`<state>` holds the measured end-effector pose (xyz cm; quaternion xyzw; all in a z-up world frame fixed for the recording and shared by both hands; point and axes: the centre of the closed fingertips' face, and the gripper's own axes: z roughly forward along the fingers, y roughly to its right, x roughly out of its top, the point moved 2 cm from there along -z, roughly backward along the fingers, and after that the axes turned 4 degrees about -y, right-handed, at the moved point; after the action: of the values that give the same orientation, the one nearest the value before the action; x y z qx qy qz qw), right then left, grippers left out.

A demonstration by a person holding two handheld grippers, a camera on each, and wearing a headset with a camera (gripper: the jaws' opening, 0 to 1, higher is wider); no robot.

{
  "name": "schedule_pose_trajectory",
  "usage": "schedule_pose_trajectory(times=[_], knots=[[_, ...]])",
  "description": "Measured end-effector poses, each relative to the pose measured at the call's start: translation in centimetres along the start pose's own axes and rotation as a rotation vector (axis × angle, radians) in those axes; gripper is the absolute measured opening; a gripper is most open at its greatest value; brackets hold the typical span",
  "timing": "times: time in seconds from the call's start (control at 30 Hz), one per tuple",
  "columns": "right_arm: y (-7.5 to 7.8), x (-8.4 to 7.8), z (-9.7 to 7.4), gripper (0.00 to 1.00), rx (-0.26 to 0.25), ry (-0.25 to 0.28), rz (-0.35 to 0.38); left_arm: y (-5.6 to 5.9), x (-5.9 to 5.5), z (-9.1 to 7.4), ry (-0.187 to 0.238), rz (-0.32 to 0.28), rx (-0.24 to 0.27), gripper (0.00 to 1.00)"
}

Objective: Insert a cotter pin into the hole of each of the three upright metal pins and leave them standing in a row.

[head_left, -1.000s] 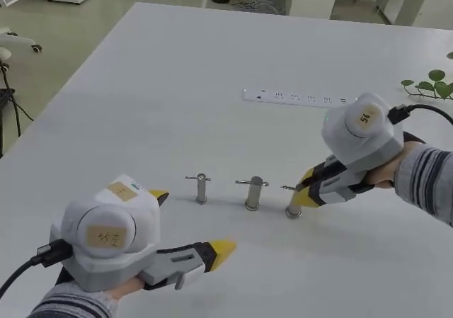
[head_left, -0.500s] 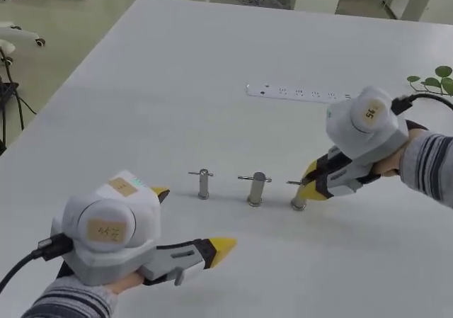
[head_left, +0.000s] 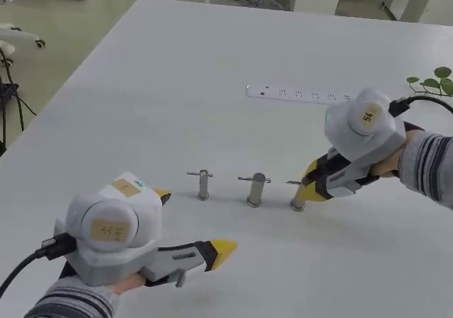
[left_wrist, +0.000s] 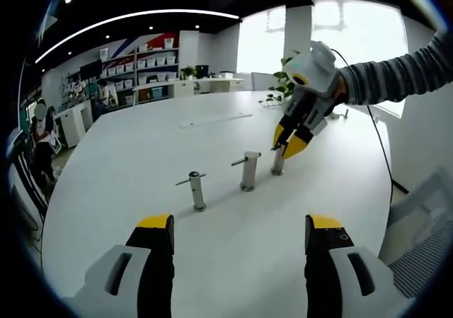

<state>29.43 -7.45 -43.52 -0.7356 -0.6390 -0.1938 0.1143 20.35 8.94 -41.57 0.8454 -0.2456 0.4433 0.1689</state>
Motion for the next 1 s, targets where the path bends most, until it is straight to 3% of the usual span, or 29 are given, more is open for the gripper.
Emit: schedule_pose_trajectory(times=[0.2, 0.33, 0.4, 0.6, 0.8, 1.0], knots=[[-0.2, 0.3, -1.1, 0.28, -0.056, 0.057, 0.101, -0.2, 0.3, -0.2, 0.008, -0.004, 0.005, 0.74], [-0.3, 0.2, -1.7, 0.35, -0.131, 0.134, 0.259, -0.4, 0.8, -0.3, 0.030, -0.009, 0.011, 0.73], [-1.0, 0.0, -1.9, 0.37, -0.129, 0.172, 0.353, -0.4, 0.9, -0.4, 0.032, -0.011, 0.007, 0.73], [-2.2, -0.3, -2.6, 0.48, -0.193, 0.264, 0.491, -0.8, 1.4, -0.6, 0.040, -0.015, 0.018, 0.75], [-4.0, -0.6, -3.3, 0.60, -0.238, 0.317, 0.553, -1.0, 1.5, -0.8, 0.041, -0.028, 0.026, 0.81], [-5.6, -0.8, -3.3, 0.65, -0.272, 0.378, 0.638, -0.8, 1.4, -0.9, 0.043, -0.045, 0.021, 0.88]])
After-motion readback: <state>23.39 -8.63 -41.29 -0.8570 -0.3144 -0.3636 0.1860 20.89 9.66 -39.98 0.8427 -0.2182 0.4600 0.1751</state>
